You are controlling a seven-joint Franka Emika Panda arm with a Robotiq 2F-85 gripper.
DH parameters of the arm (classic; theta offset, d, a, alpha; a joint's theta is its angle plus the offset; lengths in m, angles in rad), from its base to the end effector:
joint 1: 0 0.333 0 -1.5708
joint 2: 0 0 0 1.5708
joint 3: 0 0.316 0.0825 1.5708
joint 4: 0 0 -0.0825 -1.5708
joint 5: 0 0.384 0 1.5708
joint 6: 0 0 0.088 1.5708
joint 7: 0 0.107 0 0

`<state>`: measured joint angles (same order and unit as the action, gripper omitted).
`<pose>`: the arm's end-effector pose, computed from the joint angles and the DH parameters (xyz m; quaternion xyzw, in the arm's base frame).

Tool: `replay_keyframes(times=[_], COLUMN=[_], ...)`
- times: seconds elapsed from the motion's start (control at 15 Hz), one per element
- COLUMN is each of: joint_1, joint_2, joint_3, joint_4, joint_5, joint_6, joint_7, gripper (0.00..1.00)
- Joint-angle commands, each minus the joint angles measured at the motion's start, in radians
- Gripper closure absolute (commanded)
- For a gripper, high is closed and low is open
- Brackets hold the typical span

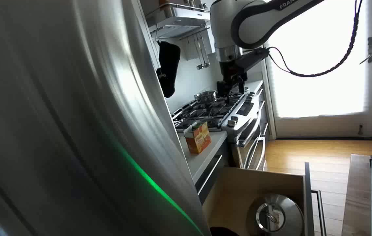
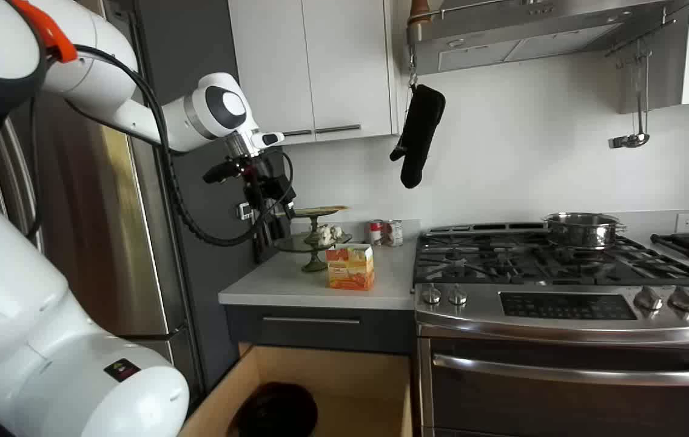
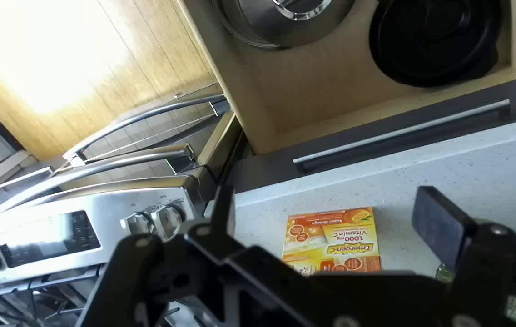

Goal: Pick up the black measuring spoon from the open drawer and put it on the kitchen counter

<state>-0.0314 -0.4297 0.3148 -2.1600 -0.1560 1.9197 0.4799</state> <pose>0.4271 0.1336 0.5784 0.9831 -0.0844 0.1280 0.0999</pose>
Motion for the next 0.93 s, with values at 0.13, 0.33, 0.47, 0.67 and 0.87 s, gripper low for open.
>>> replay_keyframes(times=[0.13,0.33,0.47,0.67,0.87], joint_1=[0.029,0.029,0.031,0.1,0.156], joint_2=[0.005,0.005,0.023,0.071,0.121], joint_3=[-0.024,-0.024,-0.025,-0.05,-0.062], joint_4=[0.003,0.003,0.01,-0.032,-0.097], joint_5=[-0.013,-0.013,-0.019,0.066,0.149], joint_6=[-0.004,-0.004,0.003,0.047,0.105], joint_7=[0.01,0.01,-0.003,-0.142,-0.239], gripper=[0.0,0.0,0.0,0.0,0.0])
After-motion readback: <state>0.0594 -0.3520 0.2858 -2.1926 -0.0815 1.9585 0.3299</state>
